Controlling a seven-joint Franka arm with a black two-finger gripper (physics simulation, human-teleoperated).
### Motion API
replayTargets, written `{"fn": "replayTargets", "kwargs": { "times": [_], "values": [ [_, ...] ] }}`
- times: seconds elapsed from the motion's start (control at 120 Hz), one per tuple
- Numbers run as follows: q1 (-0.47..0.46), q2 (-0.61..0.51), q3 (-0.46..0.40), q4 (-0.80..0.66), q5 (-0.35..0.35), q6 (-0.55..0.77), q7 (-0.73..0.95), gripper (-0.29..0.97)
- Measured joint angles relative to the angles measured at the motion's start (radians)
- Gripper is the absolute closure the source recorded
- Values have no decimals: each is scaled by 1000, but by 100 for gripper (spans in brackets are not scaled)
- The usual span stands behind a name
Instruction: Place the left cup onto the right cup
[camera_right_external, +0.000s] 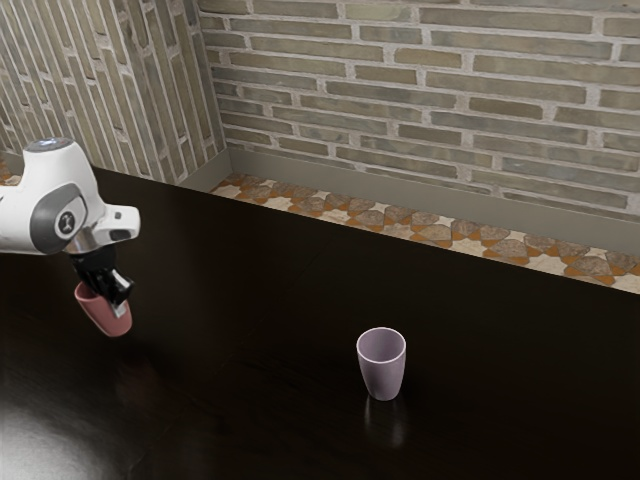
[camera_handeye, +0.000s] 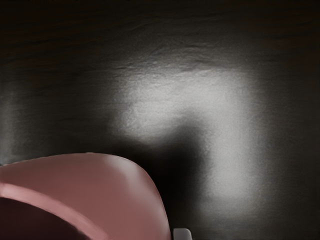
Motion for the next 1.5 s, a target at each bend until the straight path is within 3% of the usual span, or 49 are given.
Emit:
{"fn": "replayTargets", "kwargs": {
  "times": [0.108, 0.308, 0.9, 1.5],
  "values": [
    [-39, -11, -7, 11, 0, -32, -4, 78],
    [-65, -18, -92, 57, -4, -94, -12, 78],
    [-65, -83, -324, 121, -32, -224, -34, 78],
    [-156, -18, -440, 331, -41, -349, -121, 78]
  ]
}}
